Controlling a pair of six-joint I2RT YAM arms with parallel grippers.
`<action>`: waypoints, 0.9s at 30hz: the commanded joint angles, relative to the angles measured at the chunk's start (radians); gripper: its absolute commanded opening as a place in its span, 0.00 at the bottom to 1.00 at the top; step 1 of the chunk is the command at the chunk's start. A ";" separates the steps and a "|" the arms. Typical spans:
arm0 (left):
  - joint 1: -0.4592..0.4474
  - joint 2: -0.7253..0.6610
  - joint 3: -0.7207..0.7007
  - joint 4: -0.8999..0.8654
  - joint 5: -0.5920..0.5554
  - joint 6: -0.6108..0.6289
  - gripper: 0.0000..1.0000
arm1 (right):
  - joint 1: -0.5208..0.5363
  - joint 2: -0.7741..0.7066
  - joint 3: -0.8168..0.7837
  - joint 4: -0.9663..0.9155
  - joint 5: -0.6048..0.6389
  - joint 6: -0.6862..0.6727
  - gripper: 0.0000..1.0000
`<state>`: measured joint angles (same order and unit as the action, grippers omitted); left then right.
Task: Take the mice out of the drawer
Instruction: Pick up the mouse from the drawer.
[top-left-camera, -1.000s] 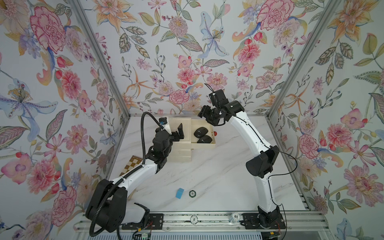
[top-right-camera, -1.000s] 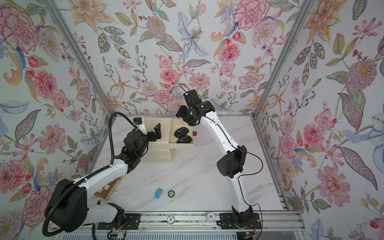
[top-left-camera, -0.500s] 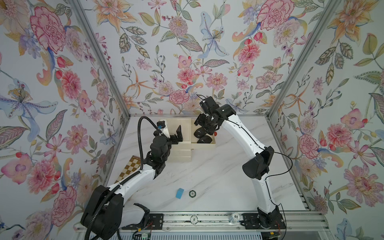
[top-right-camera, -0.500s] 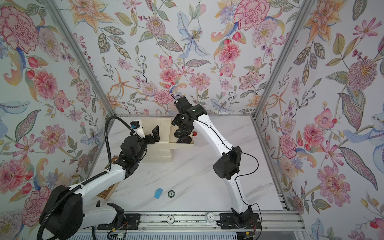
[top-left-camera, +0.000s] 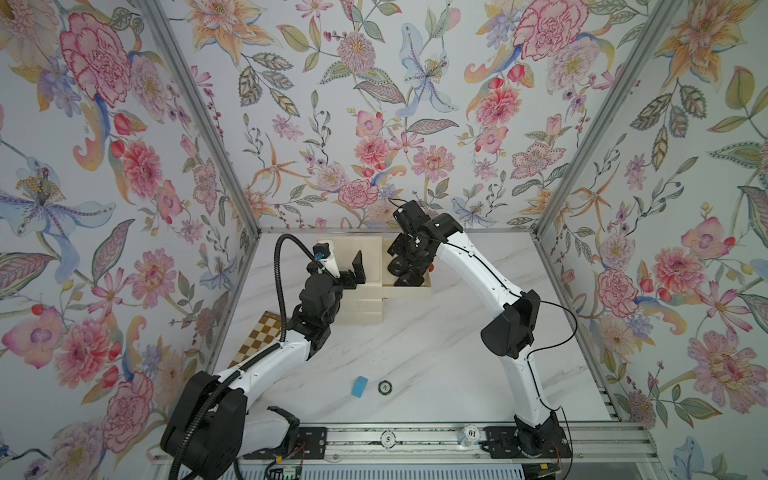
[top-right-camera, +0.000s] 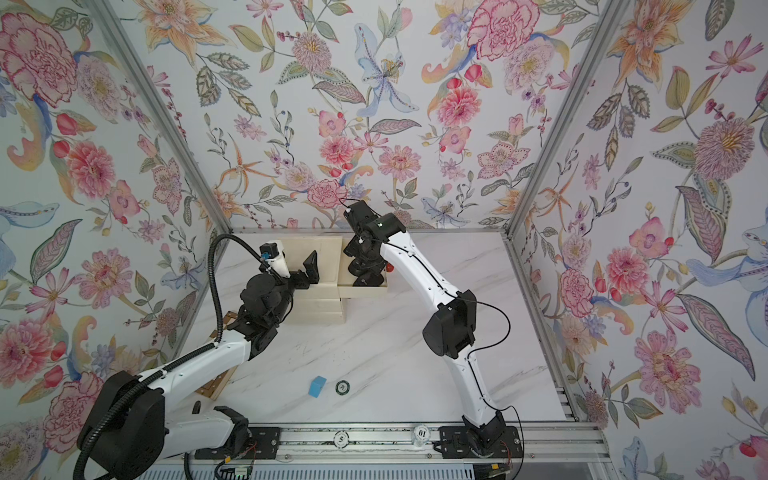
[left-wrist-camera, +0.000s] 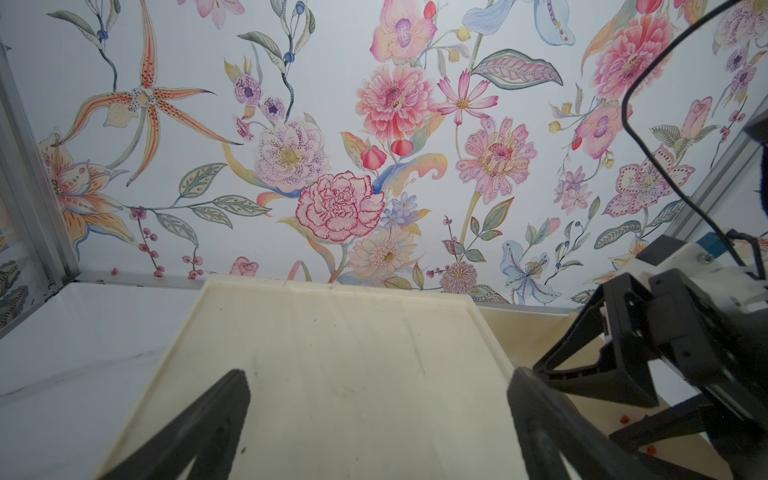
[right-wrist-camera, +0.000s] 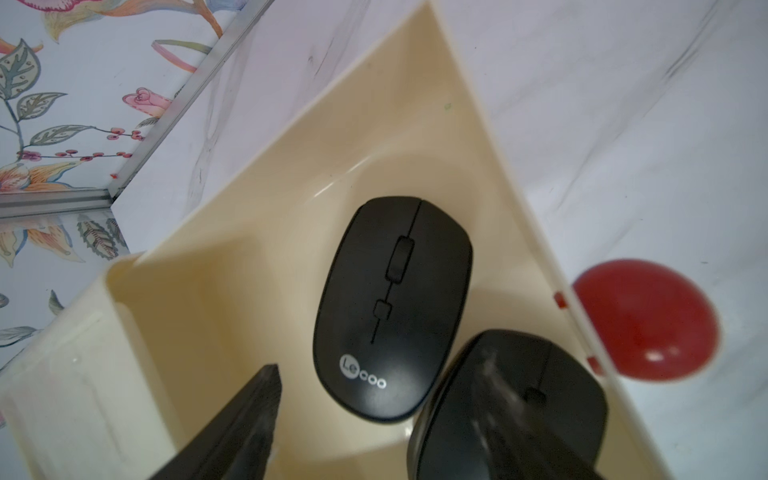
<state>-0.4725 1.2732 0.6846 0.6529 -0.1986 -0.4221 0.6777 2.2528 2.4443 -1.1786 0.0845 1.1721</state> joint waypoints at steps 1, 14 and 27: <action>-0.011 -0.002 -0.037 -0.035 -0.022 -0.001 1.00 | 0.000 0.028 0.002 -0.014 0.060 0.019 0.77; -0.012 -0.003 -0.048 -0.026 -0.024 -0.004 1.00 | 0.007 0.083 0.015 0.013 0.120 -0.029 0.77; -0.013 -0.008 -0.055 -0.026 -0.021 -0.010 1.00 | 0.064 0.113 0.026 0.039 0.198 -0.152 0.65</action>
<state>-0.4755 1.2678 0.6670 0.6823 -0.1986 -0.4221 0.7227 2.3314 2.4477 -1.1217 0.2413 1.0637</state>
